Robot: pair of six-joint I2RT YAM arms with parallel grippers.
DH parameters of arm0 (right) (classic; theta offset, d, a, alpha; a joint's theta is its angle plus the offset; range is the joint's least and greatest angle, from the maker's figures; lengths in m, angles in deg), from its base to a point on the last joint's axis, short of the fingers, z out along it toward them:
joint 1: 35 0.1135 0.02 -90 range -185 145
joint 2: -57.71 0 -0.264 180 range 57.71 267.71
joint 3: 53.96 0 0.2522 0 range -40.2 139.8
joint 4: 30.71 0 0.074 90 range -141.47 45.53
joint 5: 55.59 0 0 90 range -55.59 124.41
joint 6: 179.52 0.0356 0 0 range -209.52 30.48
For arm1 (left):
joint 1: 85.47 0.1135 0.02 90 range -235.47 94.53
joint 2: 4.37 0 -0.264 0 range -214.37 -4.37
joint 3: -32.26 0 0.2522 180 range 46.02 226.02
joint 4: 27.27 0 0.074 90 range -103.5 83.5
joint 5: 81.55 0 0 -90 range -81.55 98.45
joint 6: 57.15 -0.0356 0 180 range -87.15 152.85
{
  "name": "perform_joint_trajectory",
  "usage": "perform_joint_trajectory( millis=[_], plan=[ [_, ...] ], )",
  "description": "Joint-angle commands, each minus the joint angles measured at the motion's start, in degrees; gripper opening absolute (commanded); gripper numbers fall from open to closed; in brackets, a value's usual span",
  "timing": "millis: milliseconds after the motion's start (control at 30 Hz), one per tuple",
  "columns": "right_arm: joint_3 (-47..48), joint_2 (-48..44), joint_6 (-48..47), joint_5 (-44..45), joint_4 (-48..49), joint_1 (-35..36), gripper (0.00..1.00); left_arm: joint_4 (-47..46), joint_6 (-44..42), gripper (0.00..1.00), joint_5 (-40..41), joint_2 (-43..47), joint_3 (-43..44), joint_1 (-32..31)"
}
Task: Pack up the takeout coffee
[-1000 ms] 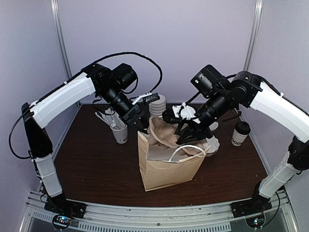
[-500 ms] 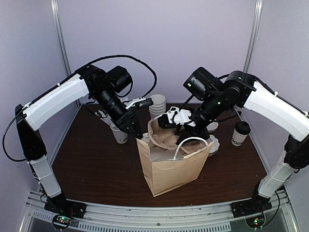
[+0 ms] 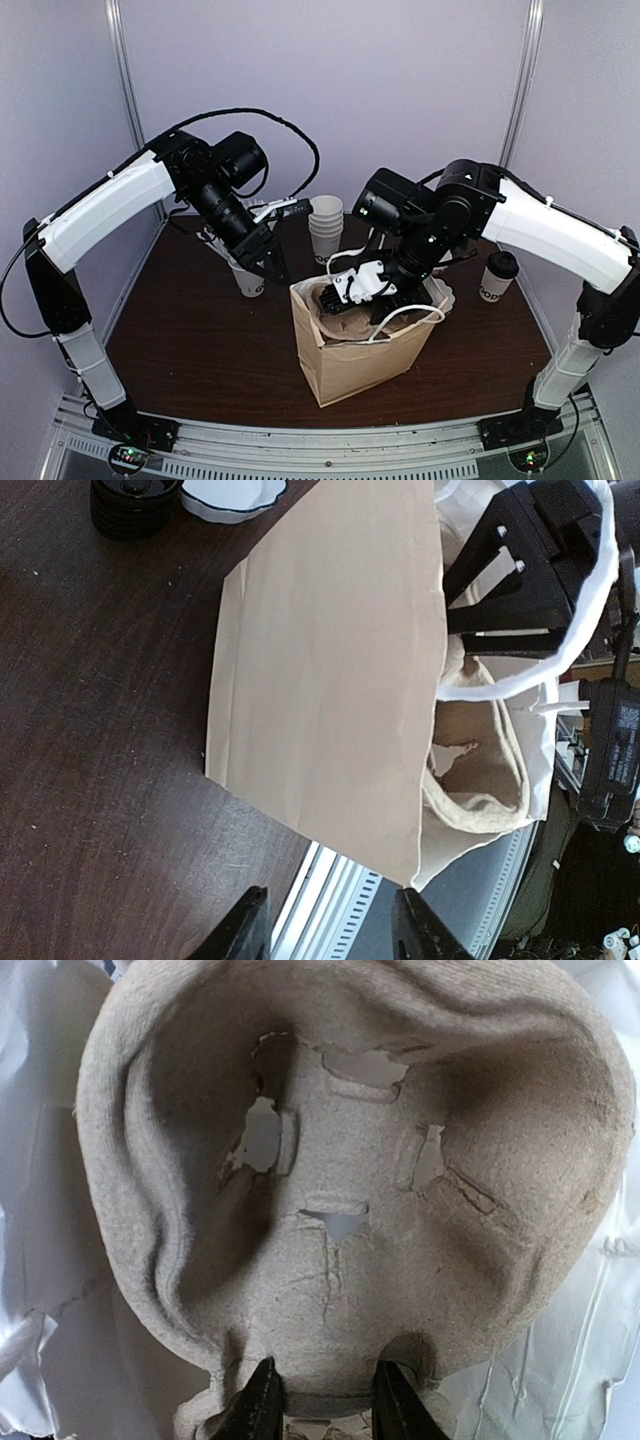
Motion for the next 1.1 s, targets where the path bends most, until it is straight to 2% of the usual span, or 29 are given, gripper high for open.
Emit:
perform_joint_trajectory(
  millis=[0,133,300,633,1067],
  plan=[
    [1.46,-0.64,-0.93,2.18,-2.43,0.14,0.28,-0.13,-0.93,0.44,0.04,-0.03,0.51,-0.4],
    [1.62,0.64,-1.97,4.3,-4.04,0.53,0.28,-0.08,-1.01,0.44,3.48,0.88,0.62,-0.13],
    [1.64,2.67,-1.9,4.35,-5.39,0.58,0.28,-1.49,-2.77,0.44,3.01,3.19,-1.81,2.46],
    [0.96,6.95,-0.71,7.84,-6.91,1.33,0.28,-2.09,-2.77,0.44,2.8,3.04,-1.47,3.49],
    [-5.3,9.69,1.0,7.65,-4.49,1.99,0.31,-2.4,-2.76,0.44,3.45,2.8,-1.78,3.85]
  ],
)
